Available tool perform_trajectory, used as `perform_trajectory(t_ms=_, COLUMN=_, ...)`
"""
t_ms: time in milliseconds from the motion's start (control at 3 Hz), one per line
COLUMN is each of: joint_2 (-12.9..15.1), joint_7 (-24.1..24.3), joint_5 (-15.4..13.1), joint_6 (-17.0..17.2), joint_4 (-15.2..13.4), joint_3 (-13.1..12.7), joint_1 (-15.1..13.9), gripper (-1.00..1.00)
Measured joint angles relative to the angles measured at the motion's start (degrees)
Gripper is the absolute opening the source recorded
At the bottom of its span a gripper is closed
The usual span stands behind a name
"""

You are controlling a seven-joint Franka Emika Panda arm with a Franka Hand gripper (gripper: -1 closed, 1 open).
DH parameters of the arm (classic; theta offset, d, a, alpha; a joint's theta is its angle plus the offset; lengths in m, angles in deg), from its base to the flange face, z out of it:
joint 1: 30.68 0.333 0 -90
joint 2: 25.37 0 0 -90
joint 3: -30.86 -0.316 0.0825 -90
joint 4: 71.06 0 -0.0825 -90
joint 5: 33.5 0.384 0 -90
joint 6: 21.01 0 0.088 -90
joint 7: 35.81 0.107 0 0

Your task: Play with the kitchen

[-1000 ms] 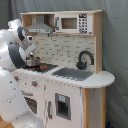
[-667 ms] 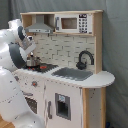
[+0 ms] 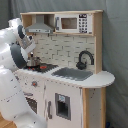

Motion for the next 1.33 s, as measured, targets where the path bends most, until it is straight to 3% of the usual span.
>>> perform_trajectory(t_ms=667, joint_2=-2.1, joint_7=-0.1, joint_5=0.2, joint_6=2.0, joint_4=4.8, joint_3=-8.6, joint_1=-8.8, gripper=1.00)
perform_trajectory(t_ms=1333, joint_2=-6.3, joint_7=-0.8, joint_5=0.6, joint_6=2.5, joint_4=10.5, joint_3=-17.3, joint_1=-18.7, gripper=1.00)
